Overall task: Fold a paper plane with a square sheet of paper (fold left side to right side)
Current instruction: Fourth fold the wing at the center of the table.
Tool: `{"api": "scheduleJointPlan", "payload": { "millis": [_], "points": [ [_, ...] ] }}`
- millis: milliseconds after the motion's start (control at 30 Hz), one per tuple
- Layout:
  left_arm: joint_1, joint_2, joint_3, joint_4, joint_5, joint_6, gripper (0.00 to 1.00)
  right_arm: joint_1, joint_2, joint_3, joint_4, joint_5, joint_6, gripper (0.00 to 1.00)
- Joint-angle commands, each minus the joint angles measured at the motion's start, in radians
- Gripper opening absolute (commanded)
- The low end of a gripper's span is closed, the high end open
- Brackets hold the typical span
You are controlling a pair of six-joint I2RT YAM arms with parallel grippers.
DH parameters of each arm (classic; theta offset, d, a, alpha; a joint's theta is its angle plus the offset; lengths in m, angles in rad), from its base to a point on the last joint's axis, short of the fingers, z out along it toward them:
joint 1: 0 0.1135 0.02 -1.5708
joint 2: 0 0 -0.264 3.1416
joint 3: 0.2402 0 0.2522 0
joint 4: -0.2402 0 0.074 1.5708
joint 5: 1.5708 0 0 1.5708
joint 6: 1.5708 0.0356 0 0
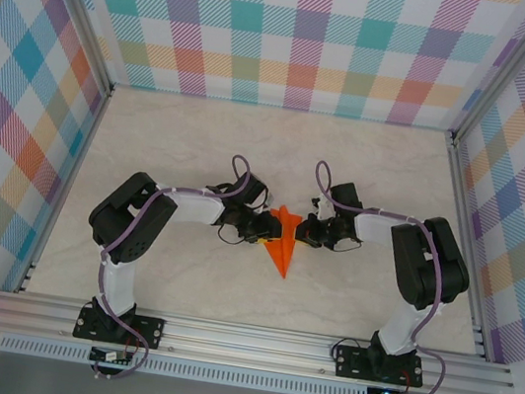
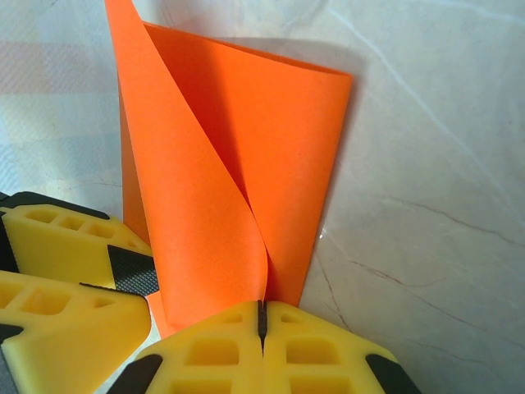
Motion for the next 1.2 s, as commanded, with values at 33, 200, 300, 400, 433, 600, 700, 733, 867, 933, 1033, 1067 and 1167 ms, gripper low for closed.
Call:
{"api": "scheduleJointPlan", "payload": {
  "millis": [33, 200, 300, 400, 433, 600, 700, 733, 867, 933, 1033, 1067, 1167],
  "points": [
    [-0.012, 0.018, 0.007, -0.038, -0.025, 0.015, 0.34, -0.003, -0.008, -0.005, -0.038, 0.036, -0.024, 0.04],
    [-0.012, 0.018, 0.008, -0.039, -0.024, 0.015, 0.34, -0.004, -0.014, -0.006, -0.044, 0.035, -0.027, 0.04],
    [-0.012, 0.018, 0.009, -0.041, -0.024, 0.018, 0.34, -0.003, -0.020, -0.012, -0.040, 0.036, -0.025, 0.04],
    [-0.012, 0.017, 0.009, -0.042, -0.025, 0.020, 0.34, -0.004, -0.024, -0.015, -0.039, 0.038, -0.022, 0.04],
    [-0.012, 0.018, 0.010, -0.042, -0.026, 0.019, 0.34, -0.004, -0.025, -0.016, -0.038, 0.038, -0.023, 0.04],
    [-0.012, 0.018, 0.009, -0.043, -0.024, 0.019, 0.34, -0.004, -0.029, -0.019, -0.035, 0.041, -0.021, 0.04],
    [-0.012, 0.019, 0.011, -0.041, -0.022, 0.019, 0.34, -0.004, -0.013, -0.010, -0.043, 0.041, -0.025, 0.04],
    [-0.012, 0.019, 0.012, -0.042, -0.021, 0.019, 0.34, -0.004, -0.005, -0.008, -0.044, 0.041, -0.026, 0.04],
    [-0.012, 0.013, 0.014, -0.040, -0.016, 0.019, 0.34, 0.002, 0.018, 0.004, -0.072, 0.060, -0.033, 0.04],
    [-0.013, 0.005, 0.016, -0.040, -0.013, 0.020, 0.35, 0.004, 0.027, 0.009, -0.090, 0.072, -0.037, 0.04],
    [-0.012, -0.014, 0.026, -0.052, -0.009, 0.027, 0.36, 0.008, 0.040, 0.013, -0.112, 0.087, -0.037, 0.04],
    [-0.011, -0.024, 0.029, -0.059, -0.009, 0.032, 0.37, 0.010, 0.045, 0.016, -0.118, 0.093, -0.037, 0.04],
    [-0.011, -0.060, 0.046, -0.082, -0.004, 0.047, 0.39, 0.013, 0.060, 0.021, -0.131, 0.101, -0.039, 0.04]
  ]
}}
